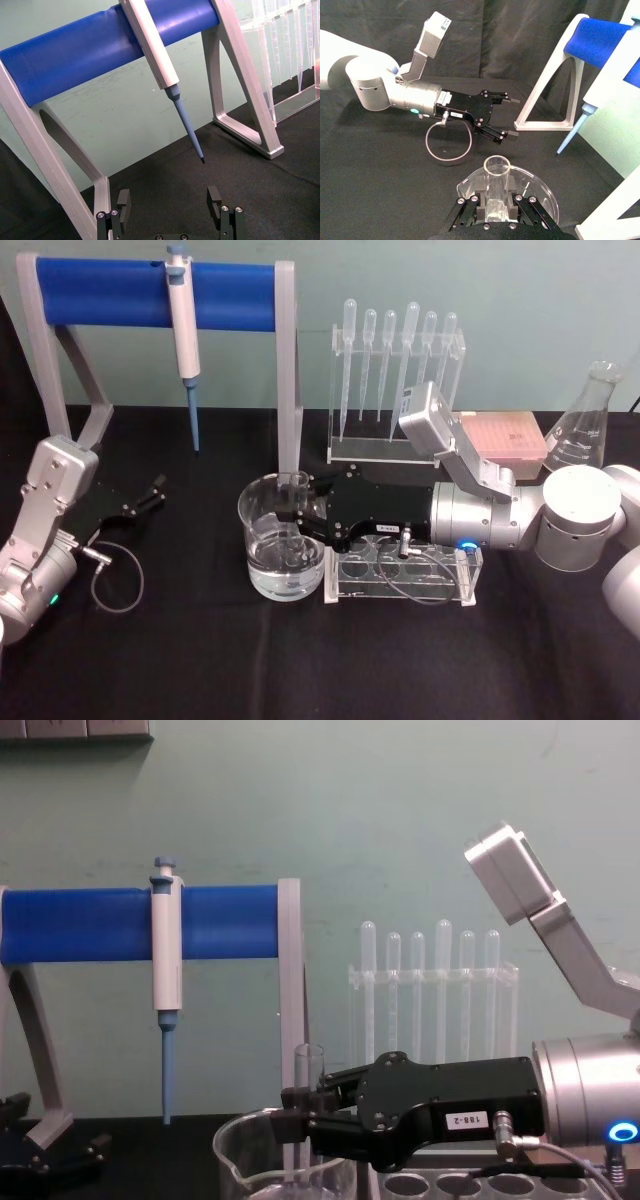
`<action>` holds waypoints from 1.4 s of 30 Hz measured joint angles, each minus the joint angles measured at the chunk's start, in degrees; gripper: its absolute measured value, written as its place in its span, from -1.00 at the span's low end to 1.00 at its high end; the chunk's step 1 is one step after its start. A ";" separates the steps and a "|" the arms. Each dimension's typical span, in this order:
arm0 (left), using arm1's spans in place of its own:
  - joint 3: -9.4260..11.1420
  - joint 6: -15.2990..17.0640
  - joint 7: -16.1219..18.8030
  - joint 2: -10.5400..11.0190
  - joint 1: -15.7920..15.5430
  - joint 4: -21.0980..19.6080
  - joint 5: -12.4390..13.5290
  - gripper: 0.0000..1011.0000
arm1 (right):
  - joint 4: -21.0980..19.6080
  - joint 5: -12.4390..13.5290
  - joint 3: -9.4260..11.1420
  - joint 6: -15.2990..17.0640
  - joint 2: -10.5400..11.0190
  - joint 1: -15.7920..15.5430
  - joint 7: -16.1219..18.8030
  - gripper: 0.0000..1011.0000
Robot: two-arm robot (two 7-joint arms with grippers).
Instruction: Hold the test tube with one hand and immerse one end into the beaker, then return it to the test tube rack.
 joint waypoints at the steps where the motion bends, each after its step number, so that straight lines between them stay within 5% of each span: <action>1: 0.00 0.00 0.00 0.00 0.00 0.00 0.00 0.98 | 0.00 0.00 0.00 0.00 0.00 0.00 0.00 -0.53; 23: 0.00 0.00 0.00 0.00 0.00 0.00 0.00 0.98 | -0.60 0.16 0.61 -0.09 0.10 -0.22 0.04 -0.53; 42: 0.00 0.00 0.00 0.00 0.00 0.00 0.00 0.98 | -13.89 3.80 5.13 3.81 4.73 -1.47 -3.02 -0.53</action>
